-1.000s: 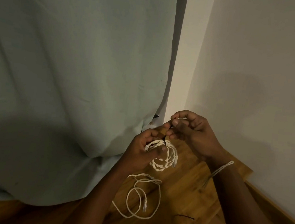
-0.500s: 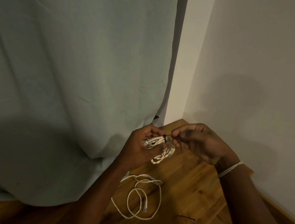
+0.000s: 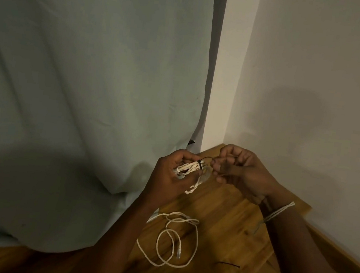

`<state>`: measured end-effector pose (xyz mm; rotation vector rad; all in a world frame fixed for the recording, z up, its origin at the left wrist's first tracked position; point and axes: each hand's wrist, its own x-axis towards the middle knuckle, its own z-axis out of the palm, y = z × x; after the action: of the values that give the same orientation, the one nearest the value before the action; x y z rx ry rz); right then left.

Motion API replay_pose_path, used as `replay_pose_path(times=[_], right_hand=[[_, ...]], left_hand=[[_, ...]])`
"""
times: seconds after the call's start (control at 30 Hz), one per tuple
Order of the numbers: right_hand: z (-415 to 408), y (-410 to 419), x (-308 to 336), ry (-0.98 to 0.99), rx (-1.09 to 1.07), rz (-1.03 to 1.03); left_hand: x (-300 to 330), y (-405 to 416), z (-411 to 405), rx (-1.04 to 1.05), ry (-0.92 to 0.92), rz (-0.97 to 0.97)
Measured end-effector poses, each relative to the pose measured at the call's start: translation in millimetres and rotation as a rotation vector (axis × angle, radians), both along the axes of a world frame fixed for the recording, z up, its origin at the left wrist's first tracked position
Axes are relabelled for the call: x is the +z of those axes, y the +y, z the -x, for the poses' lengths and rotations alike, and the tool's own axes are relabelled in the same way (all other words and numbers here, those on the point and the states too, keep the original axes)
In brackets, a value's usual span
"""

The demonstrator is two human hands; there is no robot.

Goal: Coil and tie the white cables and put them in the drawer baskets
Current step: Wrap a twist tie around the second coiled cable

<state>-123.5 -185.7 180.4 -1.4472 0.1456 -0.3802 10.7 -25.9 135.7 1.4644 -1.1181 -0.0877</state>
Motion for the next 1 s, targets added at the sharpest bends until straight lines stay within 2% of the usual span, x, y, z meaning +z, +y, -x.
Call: replay_pose_path(times=[0.1, 0.27, 0.7, 1.0], right_hand=[[-9, 9, -4, -0.087, -0.208, -0.001], [-11, 18, -15, -0.142, -0.371, 0.195], [-13, 27, -11, -0.097, -0.427, 0.457], [-15, 35, -15, -0.150, -0.464, 0.424]], left_hand=[[-2, 0, 3, 0.006, 0.005, 0.004], [-5, 0, 5, 0.051, 0.034, 0.012], [3, 4, 2, 0.071, 0.041, 0.033], [5, 2, 3, 0.012, 0.096, 0.049]])
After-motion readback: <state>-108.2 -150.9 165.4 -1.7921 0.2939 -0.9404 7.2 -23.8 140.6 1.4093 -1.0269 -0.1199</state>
